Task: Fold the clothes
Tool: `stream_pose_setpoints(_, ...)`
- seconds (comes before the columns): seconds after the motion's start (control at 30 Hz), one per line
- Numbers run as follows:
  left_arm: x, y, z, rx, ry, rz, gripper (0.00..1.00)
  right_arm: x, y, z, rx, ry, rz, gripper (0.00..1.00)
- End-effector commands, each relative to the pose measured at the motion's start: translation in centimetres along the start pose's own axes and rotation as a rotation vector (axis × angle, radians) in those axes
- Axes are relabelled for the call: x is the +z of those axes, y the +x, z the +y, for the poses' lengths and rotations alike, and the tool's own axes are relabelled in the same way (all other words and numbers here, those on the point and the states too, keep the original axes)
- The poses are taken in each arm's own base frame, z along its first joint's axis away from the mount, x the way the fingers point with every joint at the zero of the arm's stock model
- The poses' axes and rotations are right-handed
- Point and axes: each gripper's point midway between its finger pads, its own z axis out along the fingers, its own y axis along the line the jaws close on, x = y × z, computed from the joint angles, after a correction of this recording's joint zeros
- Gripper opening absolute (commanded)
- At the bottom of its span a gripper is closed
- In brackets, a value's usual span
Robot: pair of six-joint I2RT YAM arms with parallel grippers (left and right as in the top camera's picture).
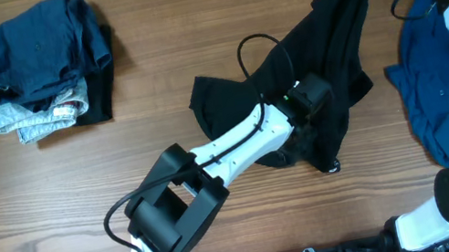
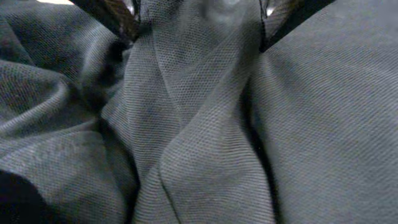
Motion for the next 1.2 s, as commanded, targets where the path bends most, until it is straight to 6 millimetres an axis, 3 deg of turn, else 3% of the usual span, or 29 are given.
stream_pose_setpoints(0.0, 0.1, -0.1, 0.4, -0.011, -0.037, -0.011, 0.38, -0.4, -0.7, 0.2, -0.025, -0.012, -0.022, 0.04)
stream_pose_setpoints(0.13, 0.1, -0.2, 0.5, -0.012, -0.043, -0.013, 0.04, -0.4, -0.7, 0.2, -0.024, -0.012, -0.021, 0.04)
stream_pose_setpoints(0.27, -1.6, -0.5, 3.1, -0.027, -0.174, -0.043, 0.04, -0.3, -0.6, 0.2, -0.023, -0.011, -0.016, 0.04)
stream_pose_setpoints(0.4, -8.4, -1.8, 8.2, -0.156, -0.288, -0.137, 0.04, -0.7, -0.4, 0.3, -0.017, -0.016, -0.011, 0.04)
stream_pose_setpoints(0.47, -13.7, -2.6, 11.8, -0.272, -0.281, -0.231, 0.04, -1.5, -0.6, 0.7, -0.021, -0.025, -0.024, 0.04)
stream_pose_setpoints(0.53, -18.0, -2.8, 14.8, -0.363, -0.256, -0.321, 0.19, -2.3, -0.7, 0.9, -0.028, -0.025, -0.038, 0.04)
stream_pose_setpoints(0.6, -21.4, -2.4, 17.0, -0.435, -0.215, -0.396, 0.16, -2.7, -0.7, 1.0, -0.03, -0.026, -0.042, 0.04)
stream_pose_setpoints(0.63, -22.6, -2.1, 17.7, -0.459, -0.198, -0.421, 0.07, -2.7, -0.6, 1.0, -0.028, -0.025, -0.039, 0.04)
stream_pose_setpoints(0.7, -24.5, -1.7, 18.7, -0.494, -0.18, -0.463, 0.04, -2.7, -0.3, 0.9, -0.024, -0.024, -0.026, 0.04)
stream_pose_setpoints(0.83, -25.5, -1.4, 19.1, -0.505, -0.18, -0.488, 0.04, -2.7, 0.3, 0.9, -0.02, -0.021, -0.003, 0.04)
stream_pose_setpoints(0.97, -24.3, -0.6, 18.3, -0.45, -0.191, -0.418, 0.04, -2.7, 0.7, 0.8, -0.04, -0.02, 0.014, 0.05)
stream_pose_setpoints(1.0, -23.7, -0.2, 18.3, -0.415, -0.203, -0.383, 0.09, -2.7, 0.8, 0.8, -0.04, -0.019, 0.017, 0.04)
stream_pose_setpoints(1.03, -23.0, 0.2, 18.3, -0.385, -0.213, -0.345, 0.23, -2.7, 0.8, 0.8, -0.039, -0.019, 0.017, 0.04)
stream_pose_setpoints(1.17, -19.4, 0.4, 20.2, -0.33, -0.251, -0.254, 0.54, -2.7, 0.8, 0.8, -0.039, -0.019, 0.017, 0.04)
